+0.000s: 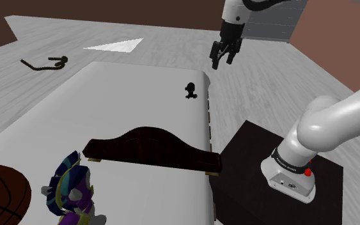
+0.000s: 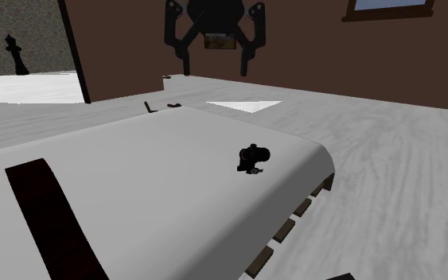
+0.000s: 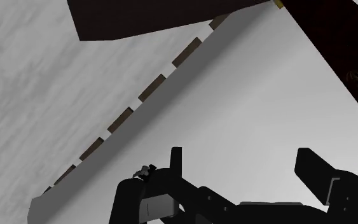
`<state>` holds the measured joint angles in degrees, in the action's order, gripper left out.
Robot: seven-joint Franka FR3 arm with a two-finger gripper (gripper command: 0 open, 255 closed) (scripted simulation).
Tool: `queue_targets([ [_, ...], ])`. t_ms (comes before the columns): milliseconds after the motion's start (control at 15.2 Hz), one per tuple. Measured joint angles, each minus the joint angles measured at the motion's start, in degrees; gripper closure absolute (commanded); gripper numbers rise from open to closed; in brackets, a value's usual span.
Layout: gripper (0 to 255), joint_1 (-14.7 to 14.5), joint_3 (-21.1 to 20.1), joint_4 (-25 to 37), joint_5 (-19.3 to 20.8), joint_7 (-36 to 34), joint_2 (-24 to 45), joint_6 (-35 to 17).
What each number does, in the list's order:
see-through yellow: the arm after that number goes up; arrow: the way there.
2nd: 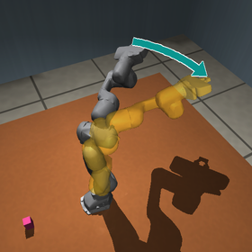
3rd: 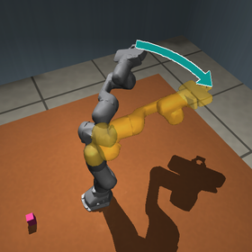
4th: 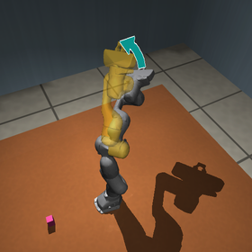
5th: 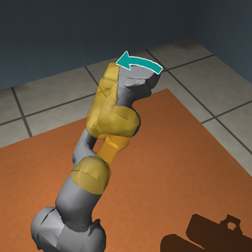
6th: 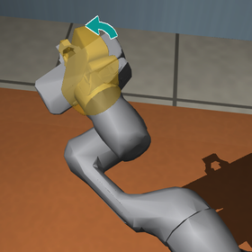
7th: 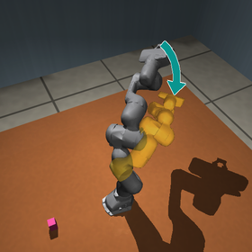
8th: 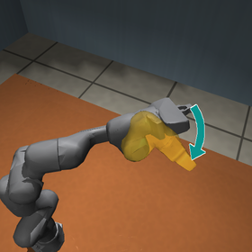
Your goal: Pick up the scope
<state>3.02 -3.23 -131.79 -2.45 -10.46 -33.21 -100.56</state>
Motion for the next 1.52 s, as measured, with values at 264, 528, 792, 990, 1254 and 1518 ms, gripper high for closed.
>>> queue_targets([
  [264, 0, 1.32, -0.54, 2.87, 1.28, -2.31, 8.76, -4.61],
  [528, 0, 2.68, -0.52, 5.05, 2.89, -4.36, 16.57, -8.92],
  [792, 0, 3.82, -0.30, 8.96, 4.66, -6.68, 25.13, -12.23],
  [990, 0, 4.66, 0.25, 13.16, 6.03, -8.09, 31.69, -13.58],
  [1254, 0, 5.53, 1.20, 18.87, 7.64, -9.94, 40.14, -14.99],
  [1518, 0, 5.94, 2.14, 24.91, 8.88, -12.14, 48.45, -15.92],
])
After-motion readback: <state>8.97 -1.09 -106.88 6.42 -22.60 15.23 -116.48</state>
